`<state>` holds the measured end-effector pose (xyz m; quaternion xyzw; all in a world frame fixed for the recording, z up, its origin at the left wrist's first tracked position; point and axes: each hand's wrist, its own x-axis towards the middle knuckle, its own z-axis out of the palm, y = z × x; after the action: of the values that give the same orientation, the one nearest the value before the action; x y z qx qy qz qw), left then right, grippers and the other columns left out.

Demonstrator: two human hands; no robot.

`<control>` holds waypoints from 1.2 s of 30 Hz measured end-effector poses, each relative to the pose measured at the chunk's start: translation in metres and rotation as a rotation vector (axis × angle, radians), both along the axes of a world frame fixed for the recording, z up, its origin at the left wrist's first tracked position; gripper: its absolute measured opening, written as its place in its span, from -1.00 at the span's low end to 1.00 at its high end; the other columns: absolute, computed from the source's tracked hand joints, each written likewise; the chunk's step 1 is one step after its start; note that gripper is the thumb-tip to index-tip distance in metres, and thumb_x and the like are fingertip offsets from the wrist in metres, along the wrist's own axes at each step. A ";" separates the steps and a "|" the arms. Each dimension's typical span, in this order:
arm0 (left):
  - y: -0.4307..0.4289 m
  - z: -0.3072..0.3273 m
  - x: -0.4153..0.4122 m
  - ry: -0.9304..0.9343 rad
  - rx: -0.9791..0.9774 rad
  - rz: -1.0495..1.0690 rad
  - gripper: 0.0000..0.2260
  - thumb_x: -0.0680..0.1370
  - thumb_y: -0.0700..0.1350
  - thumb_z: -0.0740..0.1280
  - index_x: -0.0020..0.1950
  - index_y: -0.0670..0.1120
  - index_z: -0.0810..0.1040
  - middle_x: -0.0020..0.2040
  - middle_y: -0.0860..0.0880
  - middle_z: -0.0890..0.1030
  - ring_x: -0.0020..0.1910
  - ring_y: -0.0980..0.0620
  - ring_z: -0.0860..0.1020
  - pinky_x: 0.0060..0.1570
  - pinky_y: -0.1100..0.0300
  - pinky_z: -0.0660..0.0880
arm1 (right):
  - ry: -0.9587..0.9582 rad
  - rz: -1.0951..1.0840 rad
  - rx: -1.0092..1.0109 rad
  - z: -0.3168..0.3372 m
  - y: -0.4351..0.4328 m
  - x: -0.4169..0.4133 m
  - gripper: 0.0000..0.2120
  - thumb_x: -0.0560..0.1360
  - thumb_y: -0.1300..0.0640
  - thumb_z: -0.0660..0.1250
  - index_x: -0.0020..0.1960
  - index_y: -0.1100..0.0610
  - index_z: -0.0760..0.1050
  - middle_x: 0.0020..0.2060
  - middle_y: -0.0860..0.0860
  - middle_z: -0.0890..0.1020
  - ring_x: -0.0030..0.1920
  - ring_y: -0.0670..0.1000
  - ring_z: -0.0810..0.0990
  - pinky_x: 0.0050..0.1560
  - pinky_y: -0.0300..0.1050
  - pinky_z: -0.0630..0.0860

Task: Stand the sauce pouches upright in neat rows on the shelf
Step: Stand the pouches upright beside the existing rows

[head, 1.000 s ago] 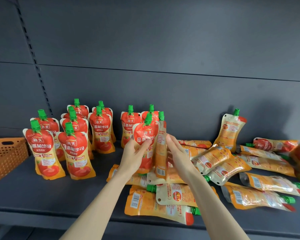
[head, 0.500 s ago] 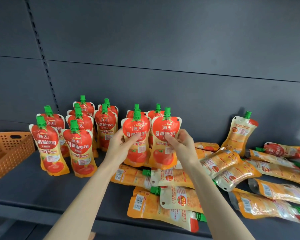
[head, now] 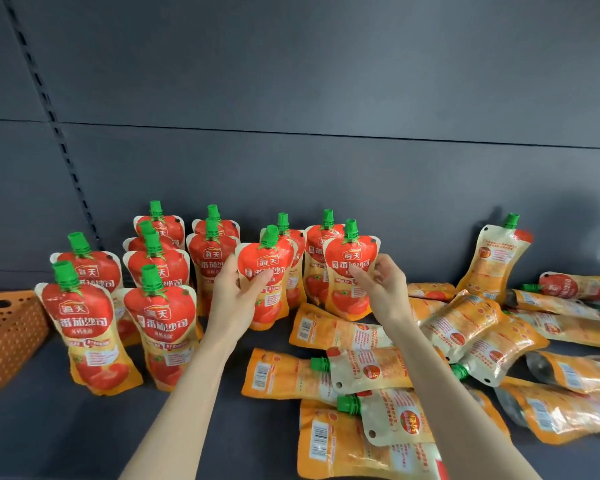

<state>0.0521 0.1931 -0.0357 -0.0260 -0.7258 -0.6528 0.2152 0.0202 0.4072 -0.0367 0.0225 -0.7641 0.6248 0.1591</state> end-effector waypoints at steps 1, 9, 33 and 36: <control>0.000 -0.004 -0.001 -0.009 0.006 -0.007 -0.63 0.50 -0.13 0.36 0.29 -0.06 0.41 0.14 0.03 0.58 0.12 0.14 0.55 0.07 0.19 0.52 | -0.006 0.000 -0.001 -0.003 -0.001 0.000 -0.72 0.50 0.06 0.33 0.17 0.12 0.42 0.05 -0.01 0.59 0.01 -0.06 0.59 -0.16 -0.28 0.52; 0.001 -0.024 -0.010 -0.179 0.148 -0.102 -0.55 0.50 -0.03 0.36 0.35 0.07 0.33 0.22 0.05 0.51 0.20 0.08 0.50 0.09 0.13 0.49 | -0.096 0.013 -0.098 -0.013 0.000 -0.007 -0.74 0.51 0.04 0.31 0.16 0.08 0.41 0.08 0.02 0.61 0.04 0.01 0.63 0.01 -0.03 0.60; 0.011 -0.035 -0.003 -0.214 -0.058 -0.013 -0.51 0.48 -0.08 0.41 0.29 0.02 0.22 0.17 0.07 0.41 0.14 0.16 0.39 -0.05 0.40 0.34 | -0.201 0.067 0.135 -0.024 -0.002 -0.012 -0.69 0.53 0.01 0.27 0.20 0.02 0.27 0.14 -0.02 0.51 0.12 0.00 0.54 0.11 0.07 0.57; 0.012 -0.038 0.004 -0.188 -0.098 0.010 -0.47 0.46 -0.05 0.42 0.31 0.02 0.23 0.23 0.04 0.40 0.20 0.15 0.38 -0.03 0.40 0.33 | -0.195 0.040 0.184 -0.024 -0.001 -0.007 -0.59 0.51 0.01 0.30 0.28 0.11 0.27 0.17 0.00 0.52 0.10 -0.03 0.53 0.00 -0.12 0.57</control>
<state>0.0559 0.2054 -0.0739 0.0282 -0.7739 -0.6151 0.1479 0.0129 0.4065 -0.0609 -0.0084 -0.8294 0.5542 0.0690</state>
